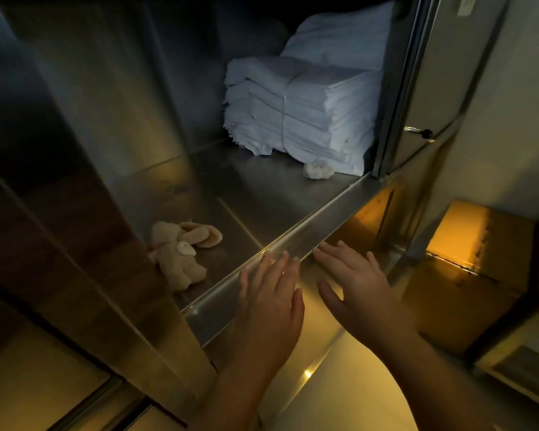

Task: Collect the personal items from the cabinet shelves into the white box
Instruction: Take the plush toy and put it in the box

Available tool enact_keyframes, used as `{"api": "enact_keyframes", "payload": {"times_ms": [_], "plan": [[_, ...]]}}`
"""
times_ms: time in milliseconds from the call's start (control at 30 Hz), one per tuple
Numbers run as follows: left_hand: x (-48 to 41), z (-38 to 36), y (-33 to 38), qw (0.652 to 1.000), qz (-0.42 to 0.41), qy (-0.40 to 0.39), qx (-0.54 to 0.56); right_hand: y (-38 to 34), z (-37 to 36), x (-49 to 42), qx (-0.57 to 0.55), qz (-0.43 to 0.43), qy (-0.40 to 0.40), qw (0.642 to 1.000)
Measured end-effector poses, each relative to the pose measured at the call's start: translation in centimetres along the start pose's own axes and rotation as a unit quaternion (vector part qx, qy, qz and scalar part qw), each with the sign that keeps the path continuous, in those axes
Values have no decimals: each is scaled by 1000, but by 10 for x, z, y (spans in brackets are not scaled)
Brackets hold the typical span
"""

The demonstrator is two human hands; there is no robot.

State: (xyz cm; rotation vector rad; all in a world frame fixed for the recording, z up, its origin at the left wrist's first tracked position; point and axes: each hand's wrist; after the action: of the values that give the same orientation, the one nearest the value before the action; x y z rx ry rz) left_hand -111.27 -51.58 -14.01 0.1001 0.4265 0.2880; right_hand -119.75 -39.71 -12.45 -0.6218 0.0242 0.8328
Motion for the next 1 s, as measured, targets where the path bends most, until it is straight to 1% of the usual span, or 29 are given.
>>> {"api": "enact_keyframes", "payload": {"times_ms": [100,200,400,467,600,700,833,1000], "plan": [[-24,-21,3,1000,14,2,8,26,0,-29,-11,32,-7,999],[-57,-35,15,999,50,16,11,56,9,-63,-19,66,-3,998],[-131,-58,39,994,95,57,13,122,32,-140,-16,97,-11,995],[-142,-66,38,993,101,57,5,134,31,-160,-23,108,-17,994],[-167,-76,37,988,139,56,-42,148,20,-204,-26,143,-51,988],[-176,-82,33,981,162,69,-81,159,9,-233,-9,143,-63,988],[-179,-90,25,976,199,61,-66,174,-6,-265,6,137,-74,988],[-181,-97,14,975,207,35,-79,179,-24,-291,16,150,-80,985]]}}
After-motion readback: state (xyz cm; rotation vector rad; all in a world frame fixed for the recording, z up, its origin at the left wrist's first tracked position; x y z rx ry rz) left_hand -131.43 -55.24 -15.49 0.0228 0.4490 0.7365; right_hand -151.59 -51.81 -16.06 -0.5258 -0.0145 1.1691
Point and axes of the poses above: each hand's wrist, its own x-axis away from the middle knuckle, its own z-axis out of the back of the hand, y = z × x, and after that the axes turned 9 degrees about -x, right-handed
